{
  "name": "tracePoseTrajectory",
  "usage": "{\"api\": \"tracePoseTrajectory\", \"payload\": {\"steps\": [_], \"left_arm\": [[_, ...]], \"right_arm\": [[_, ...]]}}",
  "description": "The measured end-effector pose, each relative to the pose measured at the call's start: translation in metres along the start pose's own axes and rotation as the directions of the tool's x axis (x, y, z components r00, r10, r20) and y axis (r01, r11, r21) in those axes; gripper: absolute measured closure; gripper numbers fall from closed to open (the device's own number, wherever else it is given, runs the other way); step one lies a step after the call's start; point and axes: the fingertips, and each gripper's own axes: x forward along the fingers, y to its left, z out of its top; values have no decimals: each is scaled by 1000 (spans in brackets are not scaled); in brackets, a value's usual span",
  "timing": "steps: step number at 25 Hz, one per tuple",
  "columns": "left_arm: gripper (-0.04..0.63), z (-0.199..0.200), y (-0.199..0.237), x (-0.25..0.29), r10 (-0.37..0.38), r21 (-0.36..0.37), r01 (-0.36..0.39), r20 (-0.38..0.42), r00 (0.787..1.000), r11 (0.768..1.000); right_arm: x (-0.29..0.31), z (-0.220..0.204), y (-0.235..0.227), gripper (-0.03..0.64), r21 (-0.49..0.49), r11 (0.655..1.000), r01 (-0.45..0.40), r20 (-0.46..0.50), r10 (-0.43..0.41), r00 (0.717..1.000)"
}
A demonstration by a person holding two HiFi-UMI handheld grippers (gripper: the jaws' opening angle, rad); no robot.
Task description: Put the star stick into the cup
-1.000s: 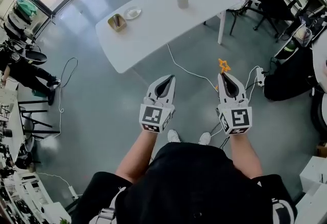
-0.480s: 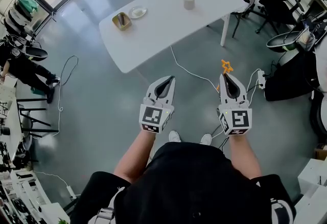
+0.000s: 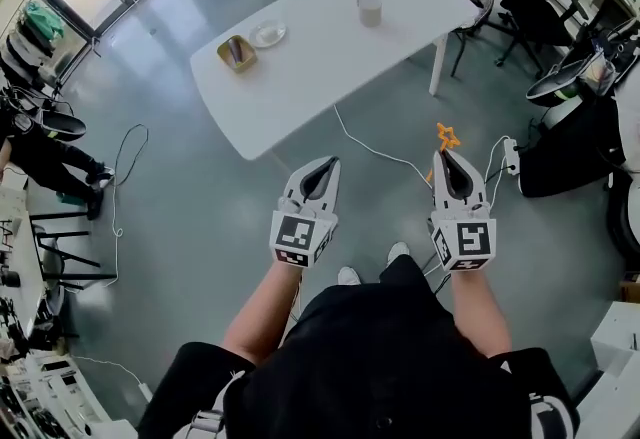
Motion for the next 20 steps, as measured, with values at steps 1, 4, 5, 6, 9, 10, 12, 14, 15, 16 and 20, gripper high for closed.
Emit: {"api": "tracePoseTrajectory", "payload": {"steps": [1,4,5,6,9,10,12,14,15,16,20], "left_arm": [[584,-2,3,4,-3,-1,3,-7,1000,1000],[584,-10,14,25,1,-5,-1,-28,1000,1000],[584,-10,17,34,4,-6,-4,-31,1000,1000],[584,-9,21,44,6,-6,-6,-33,999,1000],[584,-6,31,74,9,-7,-9,-39,999,1000],[584,-6,34,85,11,-7,-11,-43,999,1000],[584,-4,39,107,15,-6,-15,-53,999,1000],[584,-2,43,128,13,-14,-14,-67,998,1000],[584,-1,45,138,14,-20,-15,-73,997,1000],[584,0,47,146,17,-25,-19,-78,997,999],[584,1,60,176,54,-34,-57,-99,994,998]], "right_arm": [[4,-3,-3,595,0,1000,3,-4,-3,1000],[21,-13,-19,595,5,1000,11,-14,-11,1000],[29,-15,-26,595,9,1000,12,-15,-12,1000],[38,-17,-33,595,15,1000,12,-15,-12,1000],[68,-20,-50,595,26,1000,8,-15,-7,1000],[78,-22,-56,595,27,1000,5,-16,-4,1000],[95,-26,-69,595,35,999,-2,-23,3,1000],[111,-27,-87,595,48,999,-6,-29,7,1000],[118,-27,-95,595,52,999,-7,-30,9,1000],[126,-26,-104,595,55,998,-9,-30,11,1000],[152,-24,-135,595,60,998,-22,-23,24,999]]}}
